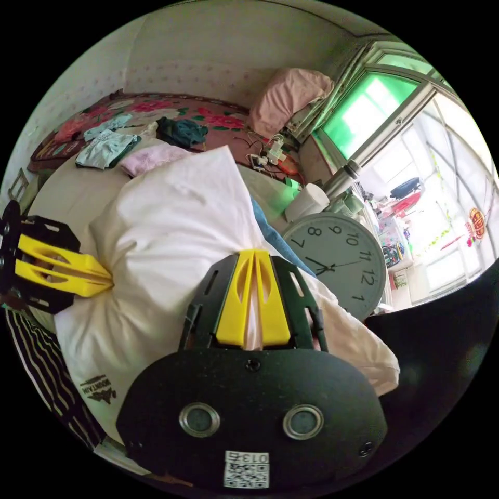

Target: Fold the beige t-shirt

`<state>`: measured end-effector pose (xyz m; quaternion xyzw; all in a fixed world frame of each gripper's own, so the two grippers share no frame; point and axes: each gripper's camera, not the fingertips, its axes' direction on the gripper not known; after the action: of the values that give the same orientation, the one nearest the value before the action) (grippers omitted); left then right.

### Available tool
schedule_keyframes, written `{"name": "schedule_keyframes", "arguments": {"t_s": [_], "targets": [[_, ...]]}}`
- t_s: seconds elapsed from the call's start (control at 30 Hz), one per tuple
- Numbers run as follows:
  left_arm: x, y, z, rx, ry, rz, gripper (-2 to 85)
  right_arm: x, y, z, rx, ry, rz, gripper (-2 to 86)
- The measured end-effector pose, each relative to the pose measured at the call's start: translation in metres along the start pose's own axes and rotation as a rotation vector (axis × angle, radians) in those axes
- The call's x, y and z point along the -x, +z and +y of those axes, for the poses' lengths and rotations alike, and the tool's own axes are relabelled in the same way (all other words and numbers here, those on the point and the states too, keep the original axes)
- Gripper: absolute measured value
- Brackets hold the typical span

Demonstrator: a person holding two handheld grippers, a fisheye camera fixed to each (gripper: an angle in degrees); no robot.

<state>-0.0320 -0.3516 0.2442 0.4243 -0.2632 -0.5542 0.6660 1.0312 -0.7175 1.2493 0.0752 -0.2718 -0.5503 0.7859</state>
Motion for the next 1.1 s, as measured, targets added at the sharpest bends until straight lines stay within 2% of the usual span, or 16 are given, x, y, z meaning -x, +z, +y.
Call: {"name": "schedule_keyframes", "arguments": {"t_s": [0.07, 0.13, 0.27, 0.33, 0.4, 0.47, 0.57, 0.6, 0.67, 0.73, 0.87, 0.97, 1.0, 1.03, 1.1], "targets": [[0.012, 0.008, -0.003, 0.030, -0.093, 0.104, 0.3, -0.003, 0.005, -0.004, 0.006, -0.006, -0.002, 0.4], [0.014, 0.011, -0.007, 0.037, -0.085, 0.125, 0.1, -0.007, 0.011, -0.009, 0.032, -0.004, -0.007, 0.3], [-0.001, -0.008, -0.016, -0.010, -0.016, 0.022, -0.1, -0.021, -0.015, -0.006, -0.025, 0.031, -0.005, 0.1], [-0.007, -0.023, -0.018, -0.096, -0.012, -0.046, -0.2, -0.025, -0.063, 0.012, -0.205, 0.079, 0.087, 0.2], [-0.015, -0.028, -0.018, -0.137, 0.015, -0.127, -0.2, -0.021, -0.088, 0.026, -0.260, 0.082, 0.101, 0.2], [-0.026, -0.015, -0.019, -0.086, 0.088, -0.122, -0.3, -0.014, -0.095, 0.036, -0.249, 0.092, 0.078, -0.1], [-0.028, 0.019, -0.014, 0.051, 0.109, -0.080, -0.2, 0.005, -0.074, 0.047, -0.166, 0.082, 0.169, -0.1], [-0.026, 0.021, -0.012, 0.036, 0.108, -0.078, -0.2, 0.008, -0.055, 0.048, -0.098, 0.100, 0.189, 0.0], [-0.013, 0.022, -0.009, 0.020, 0.056, -0.040, -0.2, 0.009, -0.022, 0.048, 0.004, 0.130, 0.107, 0.0], [-0.003, 0.025, -0.011, 0.032, 0.036, -0.008, -0.2, 0.011, -0.007, 0.052, -0.110, 0.212, 0.085, 0.0], [0.018, 0.029, -0.014, 0.035, 0.066, -0.001, -0.3, 0.023, 0.001, 0.033, -0.096, 0.206, 0.120, 0.0], [0.053, 0.012, -0.009, 0.021, -0.012, 0.061, -0.3, 0.034, -0.002, 0.012, -0.082, 0.183, 0.157, 0.0], [0.062, 0.004, -0.004, -0.004, -0.037, 0.052, -0.3, 0.036, -0.018, 0.002, -0.102, 0.239, 0.216, 0.0], [0.081, -0.014, 0.010, -0.056, -0.089, 0.016, -0.3, 0.044, -0.050, -0.005, -0.256, 0.282, 0.279, -0.1], [0.110, -0.034, 0.039, -0.055, -0.145, -0.039, -0.3, 0.069, -0.093, -0.016, -0.478, 0.293, 0.372, -0.1]]}}
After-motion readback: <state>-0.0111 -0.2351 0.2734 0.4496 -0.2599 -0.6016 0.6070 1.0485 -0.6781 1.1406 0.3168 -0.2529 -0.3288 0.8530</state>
